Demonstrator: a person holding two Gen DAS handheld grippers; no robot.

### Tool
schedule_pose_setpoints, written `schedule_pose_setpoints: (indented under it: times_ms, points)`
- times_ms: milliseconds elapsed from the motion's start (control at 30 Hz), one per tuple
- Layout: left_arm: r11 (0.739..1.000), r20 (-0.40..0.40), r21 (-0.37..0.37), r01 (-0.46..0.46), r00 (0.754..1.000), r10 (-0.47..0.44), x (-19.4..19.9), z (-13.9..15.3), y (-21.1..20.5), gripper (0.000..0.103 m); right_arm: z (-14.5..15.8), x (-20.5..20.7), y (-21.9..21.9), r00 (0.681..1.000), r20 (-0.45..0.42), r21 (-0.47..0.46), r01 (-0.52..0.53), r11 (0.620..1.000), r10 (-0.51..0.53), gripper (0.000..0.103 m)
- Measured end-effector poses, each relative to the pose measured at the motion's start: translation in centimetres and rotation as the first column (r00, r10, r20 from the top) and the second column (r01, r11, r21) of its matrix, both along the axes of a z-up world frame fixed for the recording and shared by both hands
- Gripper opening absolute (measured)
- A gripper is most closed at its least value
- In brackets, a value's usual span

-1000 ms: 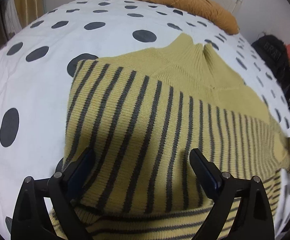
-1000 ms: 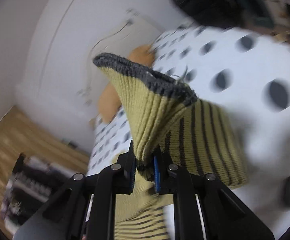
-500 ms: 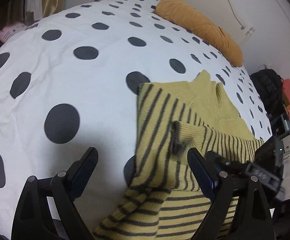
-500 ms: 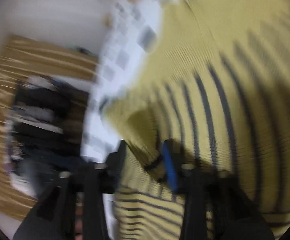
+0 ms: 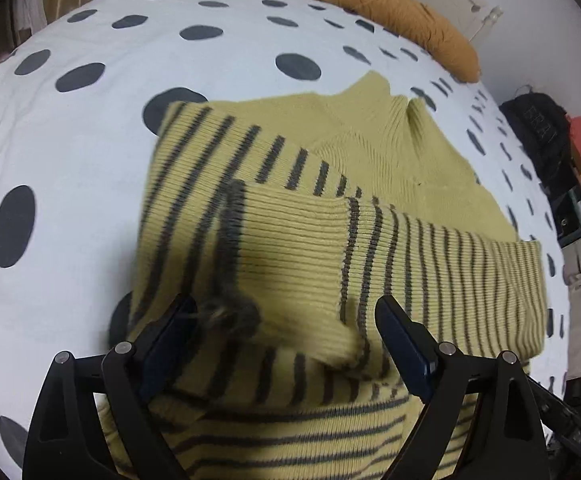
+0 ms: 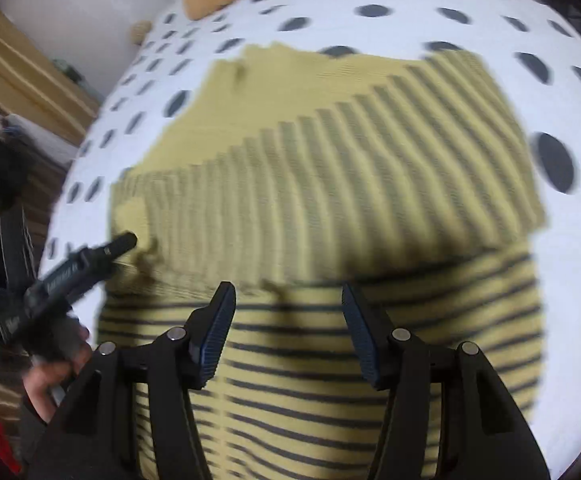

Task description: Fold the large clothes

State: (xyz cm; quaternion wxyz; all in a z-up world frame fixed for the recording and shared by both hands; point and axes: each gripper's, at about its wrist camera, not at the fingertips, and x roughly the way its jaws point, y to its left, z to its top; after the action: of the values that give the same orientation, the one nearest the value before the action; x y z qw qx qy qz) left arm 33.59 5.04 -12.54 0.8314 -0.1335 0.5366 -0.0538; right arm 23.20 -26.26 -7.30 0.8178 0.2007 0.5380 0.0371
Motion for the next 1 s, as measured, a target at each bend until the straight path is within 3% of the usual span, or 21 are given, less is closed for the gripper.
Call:
schedule_pose_setpoints:
  times_ms: [33,67,100,133,200,267,367,433,500,600,700,733,800,833,900,933,1000]
  points:
    - [1.000,0.013,0.013,-0.004,1.000,0.004,0.2,0.0,-0.4,0.089,-0.3,-0.4,-1.3,1.000,-0.007,0.005,0.016,1.000,-0.016,0.056]
    - [1.000,0.035,0.028,-0.011,0.999,0.010,0.2,0.0,-0.5,0.064,-0.3,-0.5,-1.9,0.999,-0.012,0.008,0.032,0.999,-0.032,0.056]
    - [0.996,0.051,0.078,-0.031,0.998,0.027,0.3,0.2,-0.6,0.033,-0.4,-0.6,-2.5,0.999,-0.017,0.012,0.048,0.999,-0.048,0.056]
    - [0.994,0.052,0.096,-0.044,0.998,0.039,0.4,0.4,-0.5,0.032,-0.4,-0.7,-3.0,0.998,-0.020,0.020,0.060,0.998,-0.060,0.056]
    - [0.997,0.049,0.048,-0.067,0.997,0.065,0.5,0.7,0.5,0.013,0.0,-1.4,-4.0,0.997,-0.016,0.021,0.070,0.997,-0.070,0.056]
    - [0.996,0.074,0.028,-0.090,0.993,0.088,0.2,1.8,1.4,0.009,0.2,-1.5,-4.2,0.997,-0.010,-0.004,0.074,0.997,-0.074,0.056]
    - [0.986,0.185,0.072,-0.150,0.973,0.135,-0.5,4.5,3.0,0.009,0.9,-1.5,-3.9,0.997,0.000,-0.028,0.074,0.997,-0.074,0.056]
    - [0.984,0.163,0.086,-0.155,0.977,0.139,0.5,4.5,4.6,0.009,1.1,-1.5,-3.9,0.997,0.009,-0.037,0.071,0.997,-0.071,0.056]
    - [0.985,0.099,0.073,-0.155,0.984,0.148,1.4,2.6,5.8,0.009,1.1,-1.2,-3.9,0.997,0.008,-0.052,0.078,0.996,-0.078,0.057]
    - [0.984,0.045,0.118,-0.135,0.990,0.131,1.9,-0.4,7.0,0.010,0.5,-0.8,-4.4,0.994,-0.011,-0.050,0.104,0.993,-0.104,0.056]
    - [0.983,0.083,0.113,-0.144,0.987,0.136,1.4,-0.2,8.4,0.013,0.7,-0.8,-5.1,0.993,-0.009,-0.048,0.116,0.992,-0.117,0.056]
    - [0.982,0.107,0.084,-0.168,0.982,0.158,1.1,0.4,9.4,0.008,1.2,-0.7,-5.5,0.993,0.010,-0.057,0.120,0.991,-0.119,0.056]
    - [0.960,0.172,0.123,-0.250,0.958,0.228,0.7,2.2,11.1,0.004,2.0,-0.1,-6.1,0.992,0.039,-0.087,0.124,0.988,-0.121,0.056]
    - [0.958,0.197,0.101,-0.270,0.949,0.246,0.4,3.2,12.0,0.004,2.4,0.4,-6.4,0.991,0.058,-0.090,0.128,0.988,-0.123,0.056]
    - [0.973,0.197,0.025,-0.231,0.955,0.221,0.3,4.4,12.3,0.004,2.7,1.8,-6.5,0.991,0.081,-0.087,0.118,0.989,-0.111,0.056]
    - [0.986,0.190,-0.057,-0.154,0.968,0.162,0.4,4.7,11.4,0.004,2.4,2.7,-6.3,0.991,0.090,-0.079,0.103,0.992,-0.095,0.056]
    - [0.991,0.179,-0.130,-0.020,0.983,0.044,0.7,4.5,8.5,0.005,0.9,4.4,-6.1,0.996,0.059,-0.056,0.073,0.996,-0.070,0.056]
